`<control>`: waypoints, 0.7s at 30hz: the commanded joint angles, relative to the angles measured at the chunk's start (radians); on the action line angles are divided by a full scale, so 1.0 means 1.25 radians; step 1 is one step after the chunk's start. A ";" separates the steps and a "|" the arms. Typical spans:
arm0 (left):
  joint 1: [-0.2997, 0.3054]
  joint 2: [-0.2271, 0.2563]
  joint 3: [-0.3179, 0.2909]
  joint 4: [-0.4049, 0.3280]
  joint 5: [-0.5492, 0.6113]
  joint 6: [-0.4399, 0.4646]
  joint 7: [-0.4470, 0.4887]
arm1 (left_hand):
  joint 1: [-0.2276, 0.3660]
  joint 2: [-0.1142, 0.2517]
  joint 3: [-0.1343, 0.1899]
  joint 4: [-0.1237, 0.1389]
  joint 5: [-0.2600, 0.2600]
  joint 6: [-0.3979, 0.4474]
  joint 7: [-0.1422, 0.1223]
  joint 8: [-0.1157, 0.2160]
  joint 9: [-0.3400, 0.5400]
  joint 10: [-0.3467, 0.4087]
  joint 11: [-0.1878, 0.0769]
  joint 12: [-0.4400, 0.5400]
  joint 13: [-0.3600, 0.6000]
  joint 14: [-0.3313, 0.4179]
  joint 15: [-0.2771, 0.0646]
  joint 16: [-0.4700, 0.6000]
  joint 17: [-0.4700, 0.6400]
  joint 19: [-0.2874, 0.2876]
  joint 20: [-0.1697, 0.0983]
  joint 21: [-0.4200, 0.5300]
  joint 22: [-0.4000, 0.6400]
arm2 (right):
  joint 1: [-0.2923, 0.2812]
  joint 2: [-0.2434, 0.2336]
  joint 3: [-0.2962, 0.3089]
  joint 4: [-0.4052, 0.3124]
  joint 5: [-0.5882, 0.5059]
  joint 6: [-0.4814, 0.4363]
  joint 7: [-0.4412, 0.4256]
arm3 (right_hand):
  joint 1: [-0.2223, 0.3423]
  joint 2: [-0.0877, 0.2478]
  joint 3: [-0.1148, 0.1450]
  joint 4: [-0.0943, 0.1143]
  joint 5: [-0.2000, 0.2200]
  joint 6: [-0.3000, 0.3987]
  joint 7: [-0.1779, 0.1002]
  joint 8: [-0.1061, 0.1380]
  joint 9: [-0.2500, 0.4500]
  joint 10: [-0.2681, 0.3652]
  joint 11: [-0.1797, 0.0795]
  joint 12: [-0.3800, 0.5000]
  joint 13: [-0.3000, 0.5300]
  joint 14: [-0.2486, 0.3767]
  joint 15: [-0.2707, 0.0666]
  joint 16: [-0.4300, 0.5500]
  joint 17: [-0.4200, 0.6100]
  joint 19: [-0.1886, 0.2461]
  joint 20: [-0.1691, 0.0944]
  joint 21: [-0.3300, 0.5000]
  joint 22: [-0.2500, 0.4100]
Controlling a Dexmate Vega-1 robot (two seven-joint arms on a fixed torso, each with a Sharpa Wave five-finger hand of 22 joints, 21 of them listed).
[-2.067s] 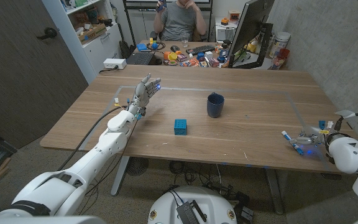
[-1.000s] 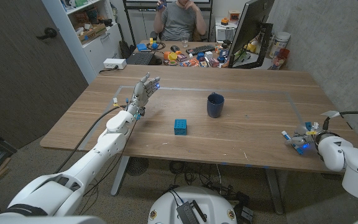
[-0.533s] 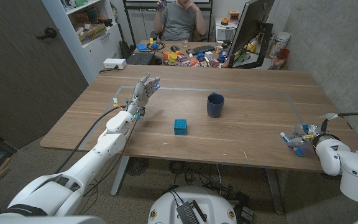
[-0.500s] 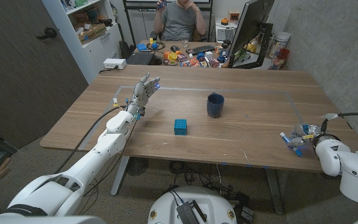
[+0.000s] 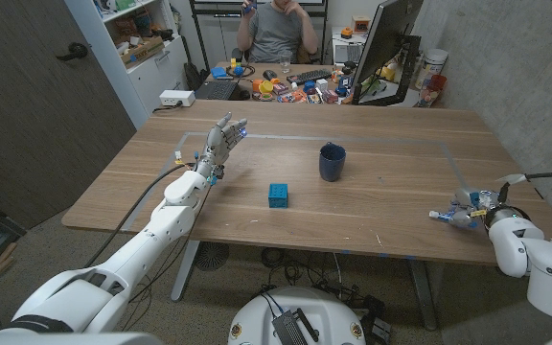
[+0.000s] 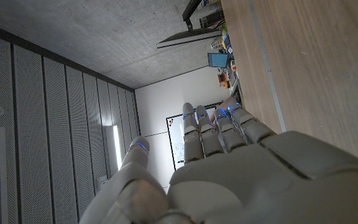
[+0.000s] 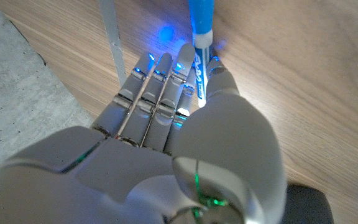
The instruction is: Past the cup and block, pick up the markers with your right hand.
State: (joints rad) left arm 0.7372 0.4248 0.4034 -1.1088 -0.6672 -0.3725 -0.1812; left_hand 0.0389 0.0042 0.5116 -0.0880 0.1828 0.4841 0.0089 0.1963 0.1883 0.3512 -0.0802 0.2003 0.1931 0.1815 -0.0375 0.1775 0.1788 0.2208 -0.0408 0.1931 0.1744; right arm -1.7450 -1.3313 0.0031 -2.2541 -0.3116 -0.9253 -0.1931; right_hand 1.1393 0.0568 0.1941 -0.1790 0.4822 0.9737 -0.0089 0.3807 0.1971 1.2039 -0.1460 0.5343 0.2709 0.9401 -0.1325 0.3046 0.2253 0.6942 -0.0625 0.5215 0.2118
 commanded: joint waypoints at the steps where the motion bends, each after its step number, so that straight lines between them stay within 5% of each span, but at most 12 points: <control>1: -0.001 -0.001 -0.001 0.008 -0.001 -0.003 -0.003 | 0.008 0.001 0.005 0.000 0.003 0.007 -0.001 0.003 0.004 0.006 0.001 0.003 0.001 0.007 -0.056 0.005 0.002 0.007 -0.061 0.002 0.004 | -0.082 0.024 0.131 -0.032 -0.048 0.015 0.020 | 0.016 0.019 0.006 0.005 -0.004 0.048 -0.036 0.009 0.008 0.012 -0.011 0.005 0.004 0.008 -0.079 -0.004 0.004 0.003 -0.030 0.005 0.003; 10: 0.003 0.003 -0.001 0.000 0.001 -0.004 0.000 | 0.008 0.001 0.005 0.000 0.003 0.007 -0.001 0.003 0.004 0.006 0.001 0.003 0.001 0.007 -0.056 0.005 0.002 0.007 -0.061 0.002 0.004 | -0.108 0.058 0.205 -0.065 -0.157 0.042 0.114 | 0.019 0.017 0.010 0.009 -0.009 0.049 -0.036 0.010 0.009 0.014 -0.012 0.007 0.010 0.016 -0.079 -0.008 0.006 0.001 -0.030 0.010 0.003; 21: 0.007 0.004 -0.003 -0.005 -0.002 -0.007 -0.002 | 0.008 0.001 0.005 0.000 0.003 0.007 -0.001 0.003 0.004 0.006 0.001 0.003 0.001 0.007 -0.056 0.005 0.002 0.007 -0.061 0.002 0.004 | -0.111 0.157 0.347 -0.137 -0.340 0.129 0.318 | 0.020 0.015 0.015 0.012 -0.015 0.048 -0.036 0.010 0.009 0.014 -0.012 0.009 0.016 0.020 -0.079 -0.014 0.006 -0.005 -0.027 0.013 0.003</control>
State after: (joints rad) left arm 0.7412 0.4280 0.4026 -1.1083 -0.6669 -0.3782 -0.1830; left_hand 0.0389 0.0042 0.5116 -0.0880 0.1828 0.4841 0.0088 0.1963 0.1882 0.3512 -0.0801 0.2003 0.1931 0.1815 -0.0375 0.1775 0.1788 0.2208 -0.0408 0.1930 0.1744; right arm -1.8739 -1.2332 0.2840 -2.3498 -0.5277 -0.8559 -0.0190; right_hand 1.1407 0.0554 0.1953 -0.1777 0.4665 0.9739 -0.0090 0.3809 0.1970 1.2063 -0.1481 0.5421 0.2859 0.9562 -0.1413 0.2891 0.2303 0.6902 -0.0663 0.5303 0.2117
